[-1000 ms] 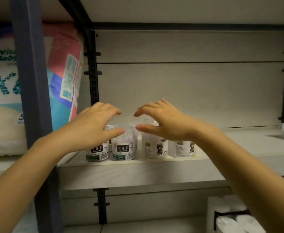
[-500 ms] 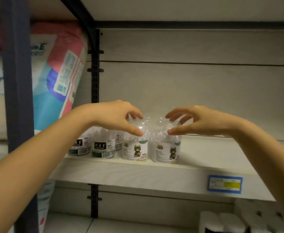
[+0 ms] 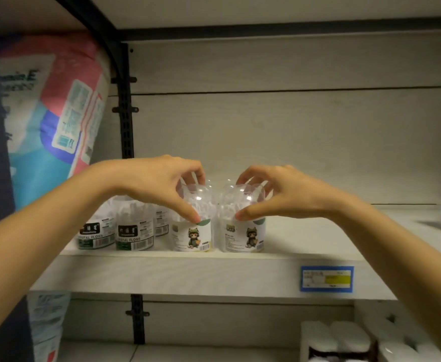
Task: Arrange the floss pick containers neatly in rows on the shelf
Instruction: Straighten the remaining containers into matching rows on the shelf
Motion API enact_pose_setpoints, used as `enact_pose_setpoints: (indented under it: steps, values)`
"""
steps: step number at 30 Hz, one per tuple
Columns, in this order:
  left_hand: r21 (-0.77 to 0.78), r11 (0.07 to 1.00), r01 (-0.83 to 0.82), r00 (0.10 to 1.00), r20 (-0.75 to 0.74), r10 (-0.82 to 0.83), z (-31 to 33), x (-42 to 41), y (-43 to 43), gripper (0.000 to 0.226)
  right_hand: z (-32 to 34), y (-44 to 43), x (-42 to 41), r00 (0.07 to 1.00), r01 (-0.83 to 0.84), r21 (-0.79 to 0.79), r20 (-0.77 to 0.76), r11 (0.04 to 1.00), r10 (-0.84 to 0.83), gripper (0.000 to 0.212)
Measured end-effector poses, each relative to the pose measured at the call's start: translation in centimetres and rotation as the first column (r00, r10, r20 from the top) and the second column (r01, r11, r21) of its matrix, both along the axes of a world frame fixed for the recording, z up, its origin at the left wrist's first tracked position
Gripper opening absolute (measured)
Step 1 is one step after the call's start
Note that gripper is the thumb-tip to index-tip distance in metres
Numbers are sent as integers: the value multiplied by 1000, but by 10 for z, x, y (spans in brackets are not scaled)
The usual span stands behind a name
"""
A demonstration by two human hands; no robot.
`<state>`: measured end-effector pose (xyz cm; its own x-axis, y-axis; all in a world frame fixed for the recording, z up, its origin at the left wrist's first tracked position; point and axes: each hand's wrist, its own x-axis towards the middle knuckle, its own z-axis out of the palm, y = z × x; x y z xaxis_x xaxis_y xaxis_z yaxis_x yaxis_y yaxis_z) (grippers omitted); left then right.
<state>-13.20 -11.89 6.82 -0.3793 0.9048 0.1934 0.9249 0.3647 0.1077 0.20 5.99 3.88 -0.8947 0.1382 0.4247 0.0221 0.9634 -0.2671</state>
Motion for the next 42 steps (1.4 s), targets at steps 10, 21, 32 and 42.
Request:
enact_pose_setpoints:
  steps: [10, 21, 32, 42]
  values:
    - [134, 984, 118, 982, -161, -96, 35, 56, 60, 60, 25, 58, 72, 979, 91, -59, -179, 994, -100, 60]
    - [196, 975, 109, 991, -95, -92, 25, 101, 174, 58, 28, 160, 120, 977, 153, -35, -146, 988, -157, 54]
    - [15, 997, -80, 996, 49, 79, 16, 48, 208, 57, 9, 191, 39, 994, 100, -72, -34, 992, -103, 56]
    - [-104, 976, -193, 977, 74, 202, 3, 6, 208, 70, 4, 182, -5, 991, 105, -73, 90, 992, -99, 63]
